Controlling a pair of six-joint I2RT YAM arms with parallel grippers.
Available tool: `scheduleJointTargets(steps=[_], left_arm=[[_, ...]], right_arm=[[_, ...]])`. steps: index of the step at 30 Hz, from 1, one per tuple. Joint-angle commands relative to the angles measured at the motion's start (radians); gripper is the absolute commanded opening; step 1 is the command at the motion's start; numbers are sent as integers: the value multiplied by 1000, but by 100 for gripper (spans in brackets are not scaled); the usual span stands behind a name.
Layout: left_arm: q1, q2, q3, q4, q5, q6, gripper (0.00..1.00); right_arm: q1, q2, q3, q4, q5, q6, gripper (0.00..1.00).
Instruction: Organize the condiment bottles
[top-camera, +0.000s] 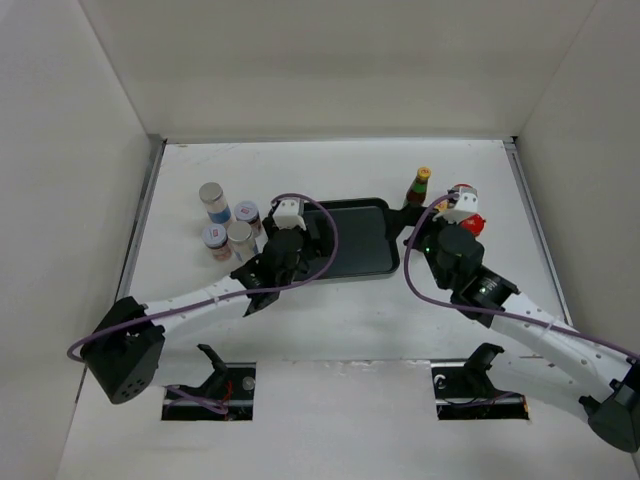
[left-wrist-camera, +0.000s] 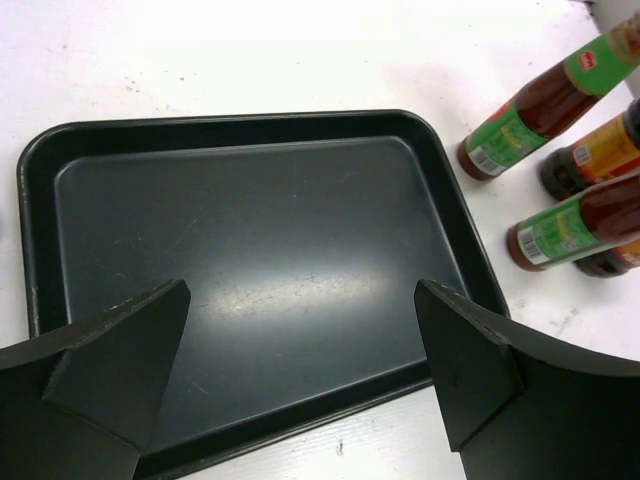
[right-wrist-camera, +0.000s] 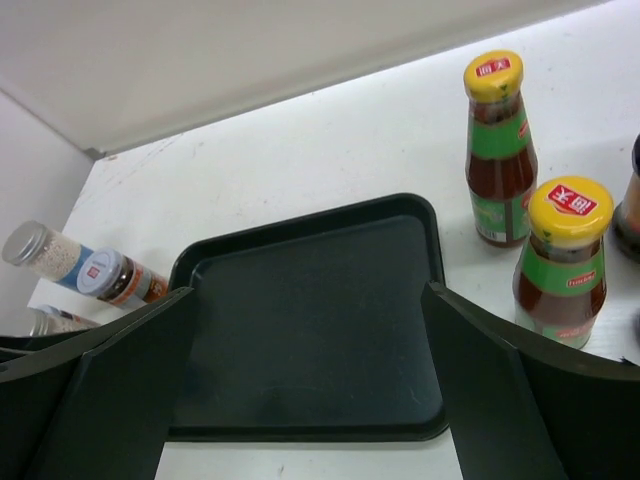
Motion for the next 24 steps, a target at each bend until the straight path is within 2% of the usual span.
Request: scheduleJointTargets(steps=[1, 8, 9, 11, 12, 13, 15, 18, 19, 21, 23, 24], left_arm=[[-8, -69, -28, 110, 29, -7, 100], [-6, -138, -128, 250, 44, 14, 100], [0, -137, -139, 271, 43, 17, 100], [17, -137, -168, 302, 52, 7, 100], [21, -141, -180, 310, 55, -2, 100], [24, -149, -190, 314, 58, -16, 100], [35, -169, -208, 319, 65, -38, 100], [35, -210, -262, 365, 69, -42, 99], [29, -220, -277, 382, 69, -39, 89], [24, -221, -285, 394, 81, -27, 56], [23, -201, -280, 399, 105, -27, 41], [23, -186, -279, 405, 125, -30, 37]], right_arm=[[14, 7, 81, -36, 22, -47, 100], [6, 18, 125, 36, -76, -99, 100], [-2, 10, 120, 65, -103, -101, 86], [-31, 4, 121, 119, -126, -110, 38], [-52, 11, 140, 118, -125, -118, 23], [-75, 24, 170, 84, -120, -125, 16], [-132, 71, 248, -17, -94, -131, 15], [-248, 178, 362, -141, -71, -139, 23], [-267, 201, 378, -152, -73, -144, 27], [-313, 269, 420, -172, -71, -170, 41], [-339, 329, 468, -197, -80, -190, 48], [-348, 369, 499, -216, -88, -196, 52]])
